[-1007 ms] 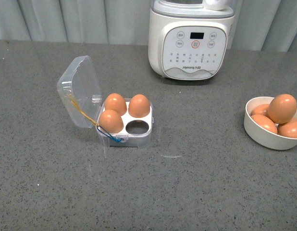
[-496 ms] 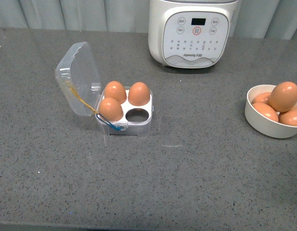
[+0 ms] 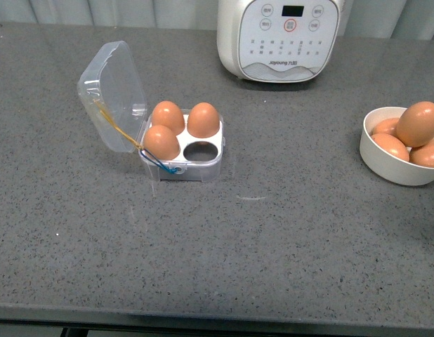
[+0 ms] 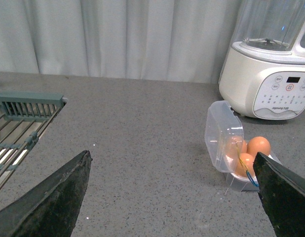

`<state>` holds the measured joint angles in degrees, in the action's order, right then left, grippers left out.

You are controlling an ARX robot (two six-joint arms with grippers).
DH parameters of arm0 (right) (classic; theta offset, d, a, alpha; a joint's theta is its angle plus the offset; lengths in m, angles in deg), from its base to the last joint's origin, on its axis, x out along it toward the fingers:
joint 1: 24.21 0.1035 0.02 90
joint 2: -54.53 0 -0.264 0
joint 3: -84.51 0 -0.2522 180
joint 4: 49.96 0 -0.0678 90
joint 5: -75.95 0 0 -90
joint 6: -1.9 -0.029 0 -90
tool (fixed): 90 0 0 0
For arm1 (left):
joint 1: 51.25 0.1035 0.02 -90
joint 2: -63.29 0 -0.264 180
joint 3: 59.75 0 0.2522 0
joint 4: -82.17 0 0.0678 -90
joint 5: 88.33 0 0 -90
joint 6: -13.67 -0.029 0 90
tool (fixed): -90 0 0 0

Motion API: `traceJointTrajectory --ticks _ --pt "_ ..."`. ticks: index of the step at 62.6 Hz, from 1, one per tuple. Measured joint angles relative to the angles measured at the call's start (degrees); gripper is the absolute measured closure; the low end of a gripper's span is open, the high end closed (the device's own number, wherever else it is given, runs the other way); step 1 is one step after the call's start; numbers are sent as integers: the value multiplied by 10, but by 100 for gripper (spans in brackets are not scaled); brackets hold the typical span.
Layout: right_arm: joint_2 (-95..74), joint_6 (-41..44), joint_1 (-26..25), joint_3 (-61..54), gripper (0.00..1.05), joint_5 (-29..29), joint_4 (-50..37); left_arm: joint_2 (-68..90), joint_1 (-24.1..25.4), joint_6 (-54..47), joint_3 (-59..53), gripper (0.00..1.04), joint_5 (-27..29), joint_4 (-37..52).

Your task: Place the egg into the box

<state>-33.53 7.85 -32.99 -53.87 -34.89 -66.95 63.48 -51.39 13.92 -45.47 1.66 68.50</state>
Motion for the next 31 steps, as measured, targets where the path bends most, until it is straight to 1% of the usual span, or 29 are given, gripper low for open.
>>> traceJointTrajectory --ticks 24,31 --pt "-101 32 12 78 9 -9 13 0 0 0 0 7 0 0" --pt "-125 46 22 105 9 -24 25 0 0 0 0 7 0 0"
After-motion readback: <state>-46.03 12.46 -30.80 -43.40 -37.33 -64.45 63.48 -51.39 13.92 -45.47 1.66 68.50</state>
